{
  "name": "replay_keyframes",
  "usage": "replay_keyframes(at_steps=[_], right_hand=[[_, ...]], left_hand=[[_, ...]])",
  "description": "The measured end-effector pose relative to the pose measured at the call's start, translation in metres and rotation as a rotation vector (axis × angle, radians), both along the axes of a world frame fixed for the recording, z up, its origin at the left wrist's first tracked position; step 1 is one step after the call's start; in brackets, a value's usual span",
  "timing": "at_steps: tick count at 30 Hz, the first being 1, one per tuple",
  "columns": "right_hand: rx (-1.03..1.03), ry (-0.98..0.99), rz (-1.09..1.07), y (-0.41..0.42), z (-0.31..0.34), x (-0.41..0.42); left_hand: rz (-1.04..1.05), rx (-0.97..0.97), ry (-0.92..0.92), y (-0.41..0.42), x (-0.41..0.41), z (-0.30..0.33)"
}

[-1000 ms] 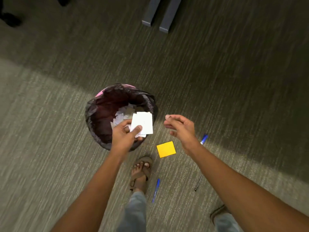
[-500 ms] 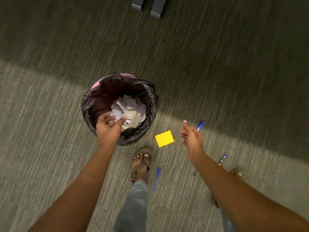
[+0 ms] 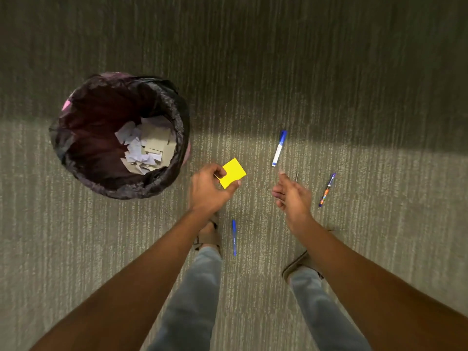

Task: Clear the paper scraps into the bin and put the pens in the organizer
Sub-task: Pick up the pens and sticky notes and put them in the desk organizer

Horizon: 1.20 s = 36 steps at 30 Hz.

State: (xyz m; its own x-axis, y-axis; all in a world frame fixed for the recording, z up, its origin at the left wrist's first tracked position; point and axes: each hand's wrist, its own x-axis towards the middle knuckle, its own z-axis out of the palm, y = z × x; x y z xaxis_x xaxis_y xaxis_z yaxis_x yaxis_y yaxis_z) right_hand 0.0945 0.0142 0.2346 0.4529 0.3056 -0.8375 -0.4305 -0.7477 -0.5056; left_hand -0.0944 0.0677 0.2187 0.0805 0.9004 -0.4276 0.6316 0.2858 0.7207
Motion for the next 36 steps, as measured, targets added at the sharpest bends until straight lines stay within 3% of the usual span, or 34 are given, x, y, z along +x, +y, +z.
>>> replay_keyframes(at_steps=[5,8,13,18,20,22,24,26,28,30,36], right_hand=[[0.015,0.132,-0.093,-0.026,-0.048,0.031],[0.039,0.212,-0.144,-0.042,-0.094,0.045],[0.047,0.271,-0.217,-0.068,-0.157,0.055],[-0.006,0.28,-0.27,-0.089,-0.178,0.05],[-0.017,0.276,-0.281,-0.092,-0.178,0.047],[-0.016,0.292,-0.301,-0.09,-0.175,0.046],[-0.016,0.325,-0.333,-0.084,-0.168,0.05],[-0.002,0.362,-0.392,-0.076,-0.159,0.057],[0.022,0.38,-0.447,-0.07,-0.149,0.064],[0.05,0.389,-0.448,-0.062,-0.137,0.071],[0.072,0.392,-0.353,-0.043,-0.113,0.086]], left_hand=[[-0.249,-0.086,0.434,-0.004,0.022,-0.103],[-0.356,-0.078,0.573,-0.002,0.027,-0.169],[-0.502,0.003,0.614,-0.001,0.038,-0.23],[-0.627,0.103,0.636,-0.003,0.036,-0.231],[-0.546,0.048,0.628,0.0,0.041,-0.228],[-0.142,-0.116,0.389,0.007,0.057,-0.217],[0.338,-0.456,-0.19,0.016,0.075,-0.203],[0.534,-0.747,-0.727,0.022,0.084,-0.184],[0.496,-0.918,-1.046,0.022,0.088,-0.163],[0.429,-0.997,-1.242,0.018,0.092,-0.145],[0.28,-1.028,-1.371,0.015,0.101,-0.123]])
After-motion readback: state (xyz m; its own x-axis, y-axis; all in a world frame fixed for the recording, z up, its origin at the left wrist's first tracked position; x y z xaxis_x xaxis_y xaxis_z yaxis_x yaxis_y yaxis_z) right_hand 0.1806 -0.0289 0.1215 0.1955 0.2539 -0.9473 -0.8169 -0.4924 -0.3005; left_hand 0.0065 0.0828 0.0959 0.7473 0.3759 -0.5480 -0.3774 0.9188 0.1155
